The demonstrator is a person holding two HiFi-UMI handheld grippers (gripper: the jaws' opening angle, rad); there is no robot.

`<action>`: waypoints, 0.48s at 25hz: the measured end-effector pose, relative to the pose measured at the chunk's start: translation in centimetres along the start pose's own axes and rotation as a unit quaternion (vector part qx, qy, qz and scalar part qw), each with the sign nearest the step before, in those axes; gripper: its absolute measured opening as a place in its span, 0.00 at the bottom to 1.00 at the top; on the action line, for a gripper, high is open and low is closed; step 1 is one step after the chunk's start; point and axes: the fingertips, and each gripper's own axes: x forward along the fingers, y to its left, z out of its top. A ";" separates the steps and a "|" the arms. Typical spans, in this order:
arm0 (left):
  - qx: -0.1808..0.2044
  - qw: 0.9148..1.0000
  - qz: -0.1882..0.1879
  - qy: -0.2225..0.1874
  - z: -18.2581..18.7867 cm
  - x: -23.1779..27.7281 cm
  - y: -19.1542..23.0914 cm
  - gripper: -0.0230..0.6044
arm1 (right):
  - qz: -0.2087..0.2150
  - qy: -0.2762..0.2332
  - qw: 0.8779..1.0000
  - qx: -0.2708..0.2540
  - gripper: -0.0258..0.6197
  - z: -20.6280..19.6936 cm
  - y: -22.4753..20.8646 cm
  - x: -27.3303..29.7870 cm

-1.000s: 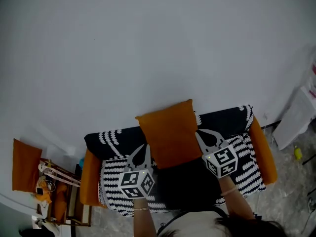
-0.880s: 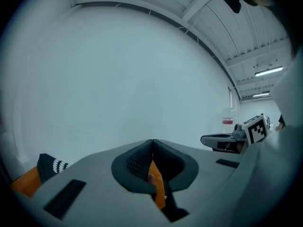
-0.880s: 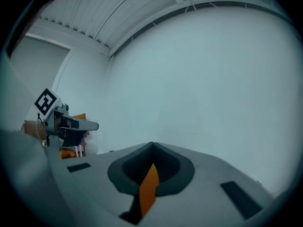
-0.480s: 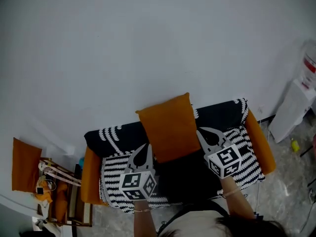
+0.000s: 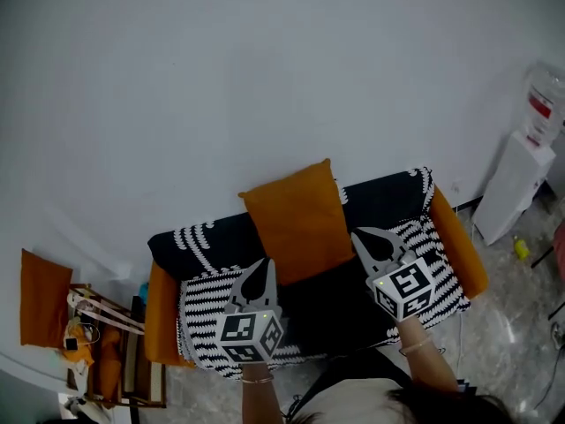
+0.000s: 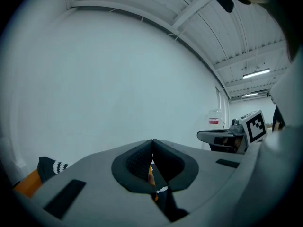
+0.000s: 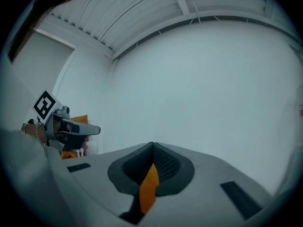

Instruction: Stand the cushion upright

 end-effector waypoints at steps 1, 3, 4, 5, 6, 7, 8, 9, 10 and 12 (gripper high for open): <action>0.001 1.000 -0.002 0.000 0.0 -0.3 -0.3 0.07 | 0.000 0.000 1.000 -0.001 0.05 0.0 0.1 -0.3; 0.003 1.000 -0.003 -0.001 -0.1 -0.6 -0.8 0.07 | 0.002 0.001 1.000 -0.001 0.05 0.1 0.4 -0.7; 0.003 1.000 -0.002 -0.002 -0.1 -0.7 -1.0 0.07 | 0.004 0.001 1.000 0.001 0.05 0.1 0.5 -0.9; 0.005 1.000 -0.002 -0.002 -0.1 -0.7 -1.3 0.07 | 0.006 0.000 1.000 0.002 0.05 0.1 0.4 -1.0; 0.006 1.000 -0.001 -0.002 0.0 -0.7 -1.6 0.07 | 0.009 0.000 1.000 0.002 0.05 0.1 0.4 -1.2; 0.007 1.000 0.001 -0.002 0.0 -0.7 -1.9 0.07 | 0.011 -0.001 1.000 0.001 0.05 0.1 0.3 -1.3; 0.009 1.000 0.004 -0.002 0.1 -0.6 -2.1 0.07 | 0.015 -0.001 1.000 0.000 0.05 0.2 0.2 -1.3; 0.009 1.000 0.007 -0.003 0.1 -0.5 -2.3 0.07 | 0.018 -0.002 1.000 -0.001 0.05 0.3 0.1 -1.4; 0.009 1.000 0.011 -0.003 0.2 -0.5 -2.5 0.07 | 0.021 -0.002 1.000 -0.004 0.05 0.5 0.0 -1.5; 0.005 1.000 0.018 -0.004 0.2 -0.4 -3.1 0.07 | 0.029 -0.003 1.000 -0.007 0.05 0.7 -0.2 -2.0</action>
